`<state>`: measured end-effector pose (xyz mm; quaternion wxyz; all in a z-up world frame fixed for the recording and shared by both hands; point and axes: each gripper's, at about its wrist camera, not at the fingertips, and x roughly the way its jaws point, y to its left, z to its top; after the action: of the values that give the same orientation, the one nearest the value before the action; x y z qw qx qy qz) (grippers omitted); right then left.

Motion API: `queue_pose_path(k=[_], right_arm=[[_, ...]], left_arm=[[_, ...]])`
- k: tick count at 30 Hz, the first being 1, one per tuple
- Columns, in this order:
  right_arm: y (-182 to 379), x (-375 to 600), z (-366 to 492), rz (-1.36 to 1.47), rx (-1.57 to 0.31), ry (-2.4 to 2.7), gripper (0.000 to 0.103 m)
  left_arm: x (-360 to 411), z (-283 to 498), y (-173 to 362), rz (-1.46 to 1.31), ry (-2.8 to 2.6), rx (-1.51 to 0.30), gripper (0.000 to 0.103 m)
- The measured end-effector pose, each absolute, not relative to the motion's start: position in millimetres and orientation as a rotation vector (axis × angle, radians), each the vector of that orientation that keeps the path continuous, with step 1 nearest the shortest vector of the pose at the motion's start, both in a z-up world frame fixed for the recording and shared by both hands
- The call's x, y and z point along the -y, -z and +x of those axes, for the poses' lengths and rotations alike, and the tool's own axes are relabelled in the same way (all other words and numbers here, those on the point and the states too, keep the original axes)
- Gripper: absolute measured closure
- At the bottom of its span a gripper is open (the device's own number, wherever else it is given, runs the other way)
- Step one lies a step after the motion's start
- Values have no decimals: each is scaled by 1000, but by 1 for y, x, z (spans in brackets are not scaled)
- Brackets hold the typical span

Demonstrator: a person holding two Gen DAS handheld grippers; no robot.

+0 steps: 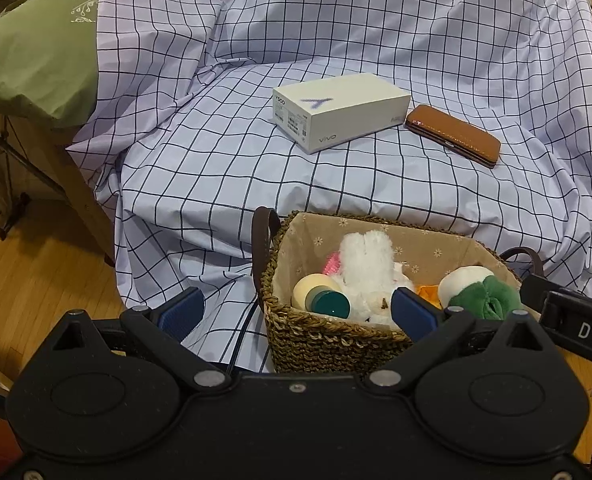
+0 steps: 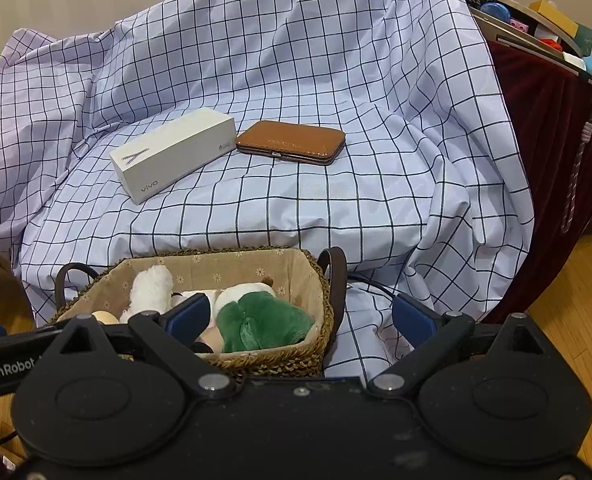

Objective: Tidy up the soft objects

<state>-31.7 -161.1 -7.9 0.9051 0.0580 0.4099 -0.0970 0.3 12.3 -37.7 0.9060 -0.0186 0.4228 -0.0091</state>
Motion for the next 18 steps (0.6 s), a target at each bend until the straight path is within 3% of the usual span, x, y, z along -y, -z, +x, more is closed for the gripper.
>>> queue_pose_path(k=[18], right_arm=[[10, 161, -32, 120, -848, 201, 4]], left_arm=[[-12, 0, 39, -35, 23, -876, 6]])
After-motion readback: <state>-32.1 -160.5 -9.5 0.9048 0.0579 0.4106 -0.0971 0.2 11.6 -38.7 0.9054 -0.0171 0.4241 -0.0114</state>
